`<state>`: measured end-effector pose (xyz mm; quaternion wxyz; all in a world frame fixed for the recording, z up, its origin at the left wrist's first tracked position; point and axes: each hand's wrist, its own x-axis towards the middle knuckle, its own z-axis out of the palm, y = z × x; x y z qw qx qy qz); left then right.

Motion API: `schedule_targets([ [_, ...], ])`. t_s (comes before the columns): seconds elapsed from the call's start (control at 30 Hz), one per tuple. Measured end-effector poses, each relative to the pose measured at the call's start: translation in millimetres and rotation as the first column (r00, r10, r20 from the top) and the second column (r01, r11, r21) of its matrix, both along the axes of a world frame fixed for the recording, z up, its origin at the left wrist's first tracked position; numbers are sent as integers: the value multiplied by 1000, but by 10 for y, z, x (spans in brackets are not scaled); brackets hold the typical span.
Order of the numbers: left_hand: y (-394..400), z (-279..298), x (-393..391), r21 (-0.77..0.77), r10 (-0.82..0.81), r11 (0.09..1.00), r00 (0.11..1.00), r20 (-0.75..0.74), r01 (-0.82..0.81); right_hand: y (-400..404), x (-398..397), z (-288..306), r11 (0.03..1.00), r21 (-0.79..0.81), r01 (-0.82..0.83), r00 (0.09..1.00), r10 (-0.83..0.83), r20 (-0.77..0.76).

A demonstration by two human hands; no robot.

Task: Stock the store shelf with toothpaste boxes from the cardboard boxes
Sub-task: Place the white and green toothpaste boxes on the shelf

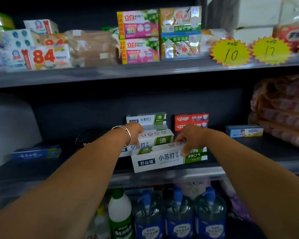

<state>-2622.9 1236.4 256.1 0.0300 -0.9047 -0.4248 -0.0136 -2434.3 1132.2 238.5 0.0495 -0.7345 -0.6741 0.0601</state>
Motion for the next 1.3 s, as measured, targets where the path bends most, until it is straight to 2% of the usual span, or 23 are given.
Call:
schedule_targets([
  [0.3,633,-87,339,2,-11,1000,1000,-22,11,568,292,-37,1000,11,11,999,-11,48],
  [0.6,1034,-260,579,11,-35,999,998,-44,36,949,479,-206,1000,15,14,1000,-14,24],
  [1.17,1556,-125,818,67,-69,996,996,63,65,1492,571,-325,994,106,24,1000,-22,-18],
  [1.3,1700,-93,886,84,-57,995,997,60,52,1606,592,-333,994,105,10,1000,-12,16],
])
